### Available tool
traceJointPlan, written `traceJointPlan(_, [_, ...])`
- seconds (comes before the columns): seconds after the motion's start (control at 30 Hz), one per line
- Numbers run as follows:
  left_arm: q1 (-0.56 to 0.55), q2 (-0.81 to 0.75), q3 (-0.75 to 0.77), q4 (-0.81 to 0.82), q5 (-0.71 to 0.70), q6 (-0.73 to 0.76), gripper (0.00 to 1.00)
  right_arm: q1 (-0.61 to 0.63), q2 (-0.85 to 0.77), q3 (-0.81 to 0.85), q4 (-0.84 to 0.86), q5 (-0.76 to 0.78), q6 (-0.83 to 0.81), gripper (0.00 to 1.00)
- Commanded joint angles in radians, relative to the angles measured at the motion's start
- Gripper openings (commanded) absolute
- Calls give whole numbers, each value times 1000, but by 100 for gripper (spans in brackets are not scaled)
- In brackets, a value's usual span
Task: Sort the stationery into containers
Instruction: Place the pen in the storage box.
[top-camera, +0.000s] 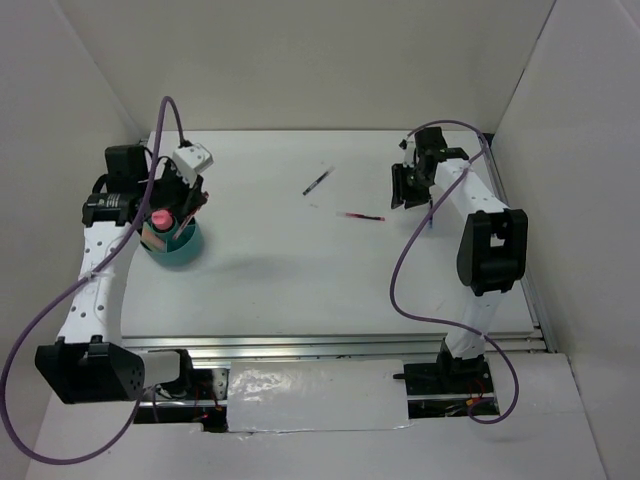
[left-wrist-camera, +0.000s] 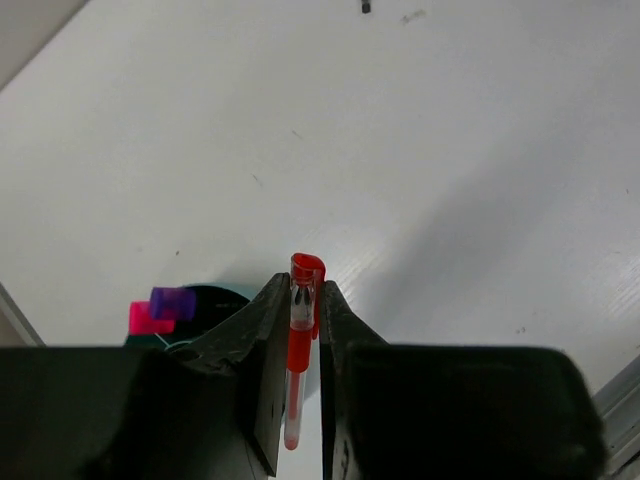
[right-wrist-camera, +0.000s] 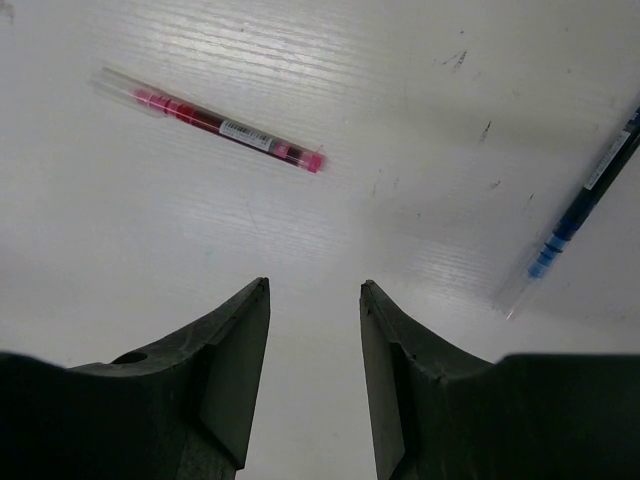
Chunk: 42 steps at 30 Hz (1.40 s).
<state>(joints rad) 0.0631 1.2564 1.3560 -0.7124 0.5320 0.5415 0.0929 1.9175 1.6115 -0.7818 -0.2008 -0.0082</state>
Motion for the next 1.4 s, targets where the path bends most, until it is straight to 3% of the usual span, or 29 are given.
traceJointPlan(0.0, [64, -2, -77, 102, 115, -26, 0, 11, -38, 24, -11, -15, 7, 48])
traceJointPlan(0.47, [211, 14, -230, 367, 241, -35, 0, 22, -37, -9, 6, -20, 7, 48])
traceJointPlan(0.97, [251, 86, -285, 435, 243, -31, 0, 31, -25, -10, 9, -12, 36, 48])
traceJointPlan(1.37, [274, 110, -356, 479, 220, -15, 10, 28, -25, -12, 6, -6, 33, 49])
